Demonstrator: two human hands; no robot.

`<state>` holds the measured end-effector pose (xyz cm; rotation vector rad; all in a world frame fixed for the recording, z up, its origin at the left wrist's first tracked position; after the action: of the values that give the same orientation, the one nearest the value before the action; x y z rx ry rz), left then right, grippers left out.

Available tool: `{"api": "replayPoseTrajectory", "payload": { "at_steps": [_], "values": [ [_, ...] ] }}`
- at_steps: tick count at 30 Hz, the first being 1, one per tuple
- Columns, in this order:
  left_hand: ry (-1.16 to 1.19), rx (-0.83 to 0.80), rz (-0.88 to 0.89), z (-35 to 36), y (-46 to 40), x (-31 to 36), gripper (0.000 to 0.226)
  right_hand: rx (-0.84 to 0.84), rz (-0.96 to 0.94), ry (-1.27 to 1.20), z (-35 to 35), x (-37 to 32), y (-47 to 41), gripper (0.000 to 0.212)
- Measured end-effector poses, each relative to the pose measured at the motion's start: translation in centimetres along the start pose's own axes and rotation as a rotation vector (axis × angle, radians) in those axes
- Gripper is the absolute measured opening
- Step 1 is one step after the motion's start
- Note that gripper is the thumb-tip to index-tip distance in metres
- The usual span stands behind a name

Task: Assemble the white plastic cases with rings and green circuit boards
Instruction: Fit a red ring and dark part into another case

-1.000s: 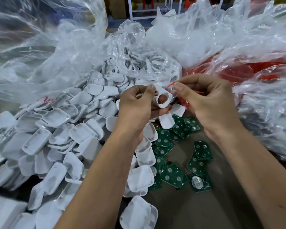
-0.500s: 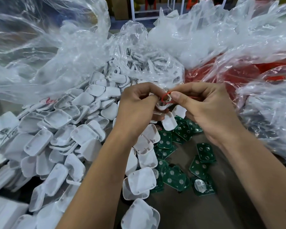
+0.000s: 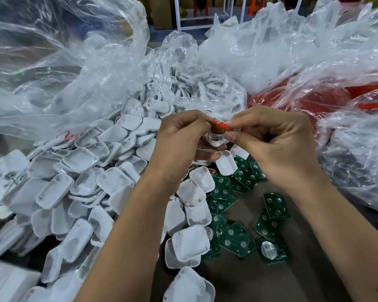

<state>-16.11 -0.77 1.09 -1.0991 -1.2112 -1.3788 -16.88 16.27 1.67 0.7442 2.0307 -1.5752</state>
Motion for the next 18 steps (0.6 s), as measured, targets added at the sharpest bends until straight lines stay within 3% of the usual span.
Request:
{"api": "replayPoseTrajectory", "payload": {
  "at_steps": [11,18],
  "values": [
    [0.018,-0.069,0.033,0.1,-0.1,0.1,0.025,-0.081,-0.272,0.423,0.2,-2.6,-0.3,0.002],
    [0.014,-0.069,0.01,-0.1,0.0,0.0,0.018,0.02,-0.162,0.316,-0.5,-1.8,-0.1,0.013]
  ]
}}
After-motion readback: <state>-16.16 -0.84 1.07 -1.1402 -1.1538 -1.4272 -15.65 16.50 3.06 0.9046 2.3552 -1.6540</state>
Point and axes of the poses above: each hand's wrist, its own y-axis away from the middle knuckle, its own z-axis out of the palm, x = y × z, the point moved 6 cm from there along -y, towards the middle knuckle, and after that the axes turned 11 degrees about -z, right-handed, at the moved point
